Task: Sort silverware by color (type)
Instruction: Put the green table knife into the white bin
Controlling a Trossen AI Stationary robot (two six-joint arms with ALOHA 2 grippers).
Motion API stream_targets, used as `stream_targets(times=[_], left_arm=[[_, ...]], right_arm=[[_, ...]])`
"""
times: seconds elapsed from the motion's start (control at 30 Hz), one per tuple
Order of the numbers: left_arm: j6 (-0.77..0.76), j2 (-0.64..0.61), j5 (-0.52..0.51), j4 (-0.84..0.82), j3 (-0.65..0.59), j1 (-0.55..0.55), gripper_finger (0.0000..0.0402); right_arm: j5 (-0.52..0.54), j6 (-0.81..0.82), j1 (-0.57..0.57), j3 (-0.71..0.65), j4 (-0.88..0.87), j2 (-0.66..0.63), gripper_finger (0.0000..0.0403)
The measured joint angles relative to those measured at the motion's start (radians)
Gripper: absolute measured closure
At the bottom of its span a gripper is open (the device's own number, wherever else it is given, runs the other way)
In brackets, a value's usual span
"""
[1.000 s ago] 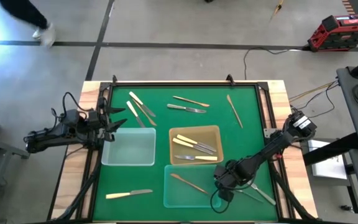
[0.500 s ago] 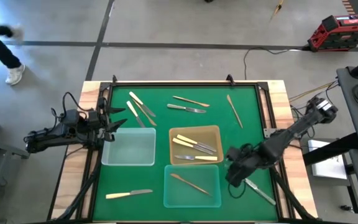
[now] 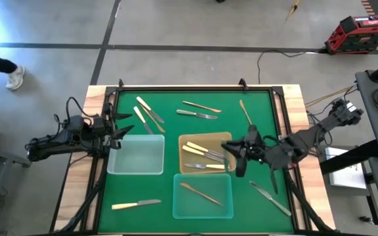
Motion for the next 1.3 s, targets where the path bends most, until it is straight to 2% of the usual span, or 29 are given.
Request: stream_targets(times=[0.13, 0.43, 0.8, 1.03, 1.23, 1.3], left_arm=[[0.000, 0.000, 0.000, 0.000, 0.000, 0.000, 0.0209], [0.000, 0.000, 0.000, 0.000, 0.000, 0.000, 0.0209], [0.000, 0.000, -0.015, 0.003, 0.000, 0.000, 0.0209], [-0.004, 0.000, -0.017, 0.013, 0.000, 0.000, 0.0209], [-0.176, 0.007, -0.008, 0.052, 0.000, 0.000, 0.0209], [-0.215, 0.020, -0.042, 0.098, 0.000, -0.001, 0.0209]], right_arm=[[-0.006, -0.178, -0.034, 0.039, 0.177, 0.042, 0.0382], [-0.009, -0.278, -0.066, 0.179, 0.188, 0.148, 0.0383], [-0.009, -0.282, -0.118, 0.315, 0.187, 0.285, 0.0383], [-0.011, -0.221, -0.162, 0.392, 0.188, 0.369, 0.0383], [-0.012, -0.220, -0.196, 0.448, 0.186, 0.431, 0.0383], [-0.013, -0.219, -0.209, 0.456, 0.186, 0.441, 0.0383]])
